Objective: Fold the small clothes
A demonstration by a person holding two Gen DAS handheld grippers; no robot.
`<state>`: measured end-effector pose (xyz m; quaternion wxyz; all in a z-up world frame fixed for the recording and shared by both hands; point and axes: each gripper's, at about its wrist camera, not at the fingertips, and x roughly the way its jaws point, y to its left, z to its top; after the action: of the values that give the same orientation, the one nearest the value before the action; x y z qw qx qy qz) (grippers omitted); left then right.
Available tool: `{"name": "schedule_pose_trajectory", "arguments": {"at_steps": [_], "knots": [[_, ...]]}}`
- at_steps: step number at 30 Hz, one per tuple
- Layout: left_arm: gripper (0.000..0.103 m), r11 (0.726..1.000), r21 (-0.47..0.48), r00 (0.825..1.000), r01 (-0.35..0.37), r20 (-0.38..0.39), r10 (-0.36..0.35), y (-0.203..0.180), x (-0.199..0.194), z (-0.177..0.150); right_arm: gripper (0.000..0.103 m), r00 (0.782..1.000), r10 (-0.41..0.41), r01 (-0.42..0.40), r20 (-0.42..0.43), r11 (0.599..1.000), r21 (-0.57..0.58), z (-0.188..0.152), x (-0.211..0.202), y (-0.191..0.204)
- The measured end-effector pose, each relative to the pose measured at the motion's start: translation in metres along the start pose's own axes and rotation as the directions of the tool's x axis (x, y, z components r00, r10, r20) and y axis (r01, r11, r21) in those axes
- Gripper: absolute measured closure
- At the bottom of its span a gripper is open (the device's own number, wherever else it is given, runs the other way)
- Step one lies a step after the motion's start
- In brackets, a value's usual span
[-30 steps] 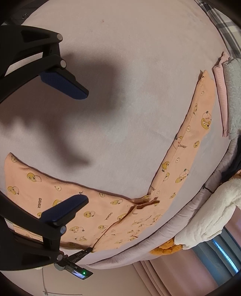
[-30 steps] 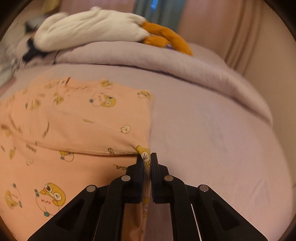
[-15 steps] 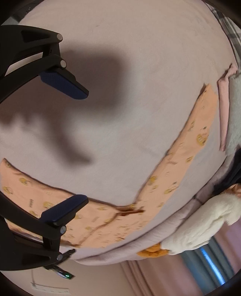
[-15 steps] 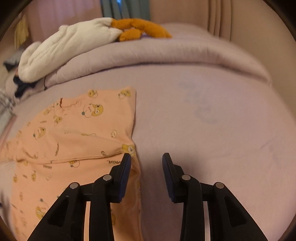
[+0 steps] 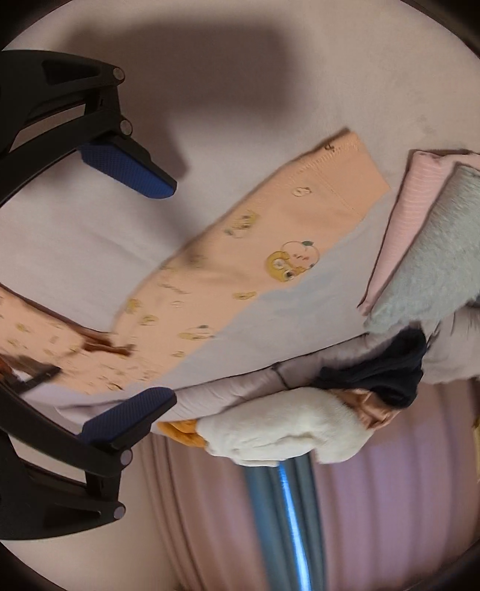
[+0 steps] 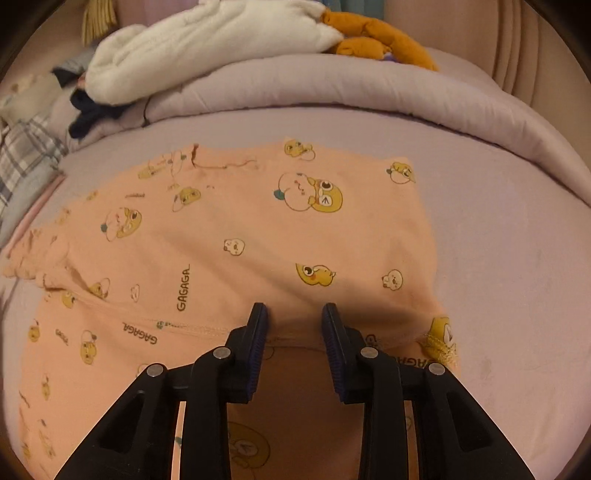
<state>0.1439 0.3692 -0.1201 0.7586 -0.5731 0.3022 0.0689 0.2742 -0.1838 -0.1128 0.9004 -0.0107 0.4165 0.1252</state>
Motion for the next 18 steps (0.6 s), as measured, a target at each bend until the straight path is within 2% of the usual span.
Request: {"name": "schedule_pose_trajectory", "arguments": {"at_steps": [5,8,11,14,16,17,18], "knots": [[0.002,0.997,-0.078,1.0,0.015,0.013,-0.014,0.015,0.023,0.018,0.071,0.995,-0.091,0.093,0.026,0.99,-0.108,-0.003,-0.02,0.018],[0.002,0.995,-0.086,0.998,0.046,0.049,-0.042,0.012,0.022,0.029,0.071,0.995,-0.086,0.093,0.056,0.985,-0.147,-0.003,-0.036,0.024],[0.002,0.995,-0.094,0.998,0.029,0.062,-0.023,0.013,0.03,0.041,0.07,0.995,-0.058,0.068,0.079,0.988,-0.135,-0.003,-0.048,0.026],[0.009,0.995,-0.102,0.995,0.003,0.102,0.007,0.015,0.033,0.054,0.07,0.994,-0.047,0.063,0.102,0.985,-0.159,-0.005,-0.059,0.033],[0.034,0.989,-0.146,0.991,-0.019,0.127,0.038,0.021,0.034,0.062,0.07,0.994,-0.047,0.064,0.098,0.982,-0.176,-0.006,-0.062,0.037],[0.042,0.985,-0.169,0.99,-0.025,0.13,0.048,0.026,0.035,0.065,0.07,0.994,-0.05,0.068,0.098,0.981,-0.18,-0.007,-0.064,0.038],[0.063,0.982,-0.187,0.99,-0.036,0.127,0.06,0.03,0.035,0.067,0.07,0.994,-0.052,0.07,0.099,0.98,-0.187,-0.009,-0.067,0.038]]}}
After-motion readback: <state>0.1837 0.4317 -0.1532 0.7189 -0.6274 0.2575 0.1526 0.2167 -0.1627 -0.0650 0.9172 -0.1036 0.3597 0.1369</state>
